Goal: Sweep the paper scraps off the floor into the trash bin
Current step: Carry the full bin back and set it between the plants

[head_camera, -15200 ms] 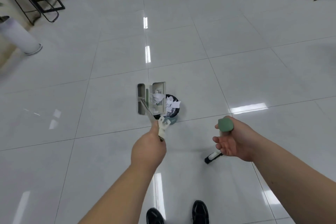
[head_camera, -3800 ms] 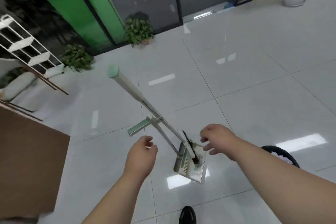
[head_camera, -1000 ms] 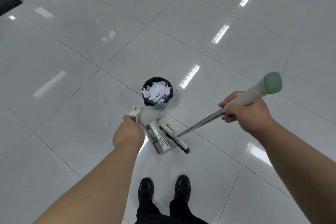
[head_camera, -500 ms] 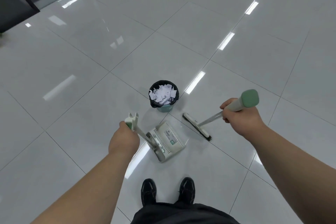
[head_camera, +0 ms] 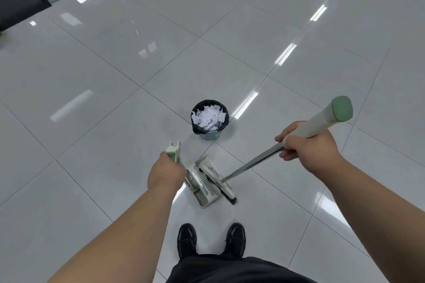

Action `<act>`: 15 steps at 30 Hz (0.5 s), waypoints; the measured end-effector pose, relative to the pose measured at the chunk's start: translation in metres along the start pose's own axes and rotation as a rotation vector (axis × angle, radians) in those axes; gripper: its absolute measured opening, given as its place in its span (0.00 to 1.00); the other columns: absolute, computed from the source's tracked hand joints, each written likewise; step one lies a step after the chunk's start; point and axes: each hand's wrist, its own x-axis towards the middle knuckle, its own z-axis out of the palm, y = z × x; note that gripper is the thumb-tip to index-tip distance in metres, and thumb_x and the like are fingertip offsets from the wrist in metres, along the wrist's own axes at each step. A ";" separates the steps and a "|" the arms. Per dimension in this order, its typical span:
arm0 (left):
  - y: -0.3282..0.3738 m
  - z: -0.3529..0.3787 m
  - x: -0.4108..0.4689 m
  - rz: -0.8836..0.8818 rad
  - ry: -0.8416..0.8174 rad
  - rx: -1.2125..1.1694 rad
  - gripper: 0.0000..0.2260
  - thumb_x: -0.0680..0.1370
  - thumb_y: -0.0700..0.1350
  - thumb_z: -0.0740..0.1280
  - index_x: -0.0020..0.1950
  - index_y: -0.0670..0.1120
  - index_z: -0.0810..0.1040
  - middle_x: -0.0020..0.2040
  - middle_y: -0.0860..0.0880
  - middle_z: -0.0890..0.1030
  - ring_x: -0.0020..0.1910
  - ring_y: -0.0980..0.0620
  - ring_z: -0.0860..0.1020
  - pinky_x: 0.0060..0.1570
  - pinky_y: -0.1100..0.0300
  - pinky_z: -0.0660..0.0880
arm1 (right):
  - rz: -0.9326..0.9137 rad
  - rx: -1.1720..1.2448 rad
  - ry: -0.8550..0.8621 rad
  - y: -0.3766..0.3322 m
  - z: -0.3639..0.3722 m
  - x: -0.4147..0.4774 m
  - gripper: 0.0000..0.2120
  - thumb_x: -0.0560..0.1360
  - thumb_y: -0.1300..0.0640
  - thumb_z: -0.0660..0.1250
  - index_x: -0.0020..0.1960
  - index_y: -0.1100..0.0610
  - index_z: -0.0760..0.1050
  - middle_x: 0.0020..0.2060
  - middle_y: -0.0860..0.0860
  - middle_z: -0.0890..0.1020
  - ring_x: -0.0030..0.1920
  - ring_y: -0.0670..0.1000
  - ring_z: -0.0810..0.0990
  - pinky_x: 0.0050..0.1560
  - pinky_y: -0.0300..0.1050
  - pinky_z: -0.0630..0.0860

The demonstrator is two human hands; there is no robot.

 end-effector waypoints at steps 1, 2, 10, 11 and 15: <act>-0.003 -0.003 -0.001 -0.053 -0.056 -0.126 0.06 0.79 0.44 0.62 0.53 0.45 0.74 0.46 0.44 0.80 0.41 0.40 0.83 0.36 0.54 0.77 | -0.021 -0.012 0.000 -0.005 -0.003 -0.002 0.08 0.72 0.70 0.64 0.41 0.63 0.82 0.42 0.62 0.85 0.40 0.66 0.85 0.47 0.63 0.84; -0.006 -0.005 -0.004 -0.107 -0.109 -0.241 0.05 0.77 0.42 0.62 0.51 0.45 0.76 0.44 0.43 0.80 0.37 0.41 0.82 0.34 0.56 0.76 | -0.037 -0.023 0.000 -0.010 -0.004 -0.005 0.08 0.72 0.69 0.64 0.42 0.63 0.82 0.42 0.62 0.85 0.40 0.65 0.85 0.46 0.62 0.84; -0.029 -0.037 -0.040 -0.160 -0.051 -0.500 0.05 0.76 0.38 0.63 0.49 0.45 0.76 0.36 0.43 0.72 0.30 0.46 0.69 0.35 0.54 0.69 | -0.049 -0.173 -0.021 -0.026 0.013 -0.004 0.12 0.65 0.54 0.64 0.43 0.61 0.78 0.35 0.62 0.80 0.33 0.57 0.76 0.34 0.52 0.74; -0.029 -0.045 -0.045 -0.152 -0.037 -0.508 0.04 0.75 0.38 0.63 0.48 0.45 0.75 0.35 0.44 0.72 0.28 0.47 0.69 0.33 0.55 0.68 | -0.055 -0.196 -0.026 -0.026 0.018 -0.004 0.14 0.65 0.53 0.63 0.44 0.63 0.76 0.33 0.60 0.78 0.33 0.55 0.73 0.34 0.50 0.71; -0.030 -0.084 -0.065 -0.115 0.022 -0.542 0.04 0.76 0.37 0.64 0.47 0.45 0.75 0.35 0.45 0.71 0.28 0.47 0.68 0.29 0.60 0.67 | -0.078 -0.304 -0.054 -0.026 0.040 -0.004 0.09 0.71 0.54 0.64 0.39 0.61 0.73 0.31 0.52 0.74 0.32 0.54 0.68 0.34 0.45 0.67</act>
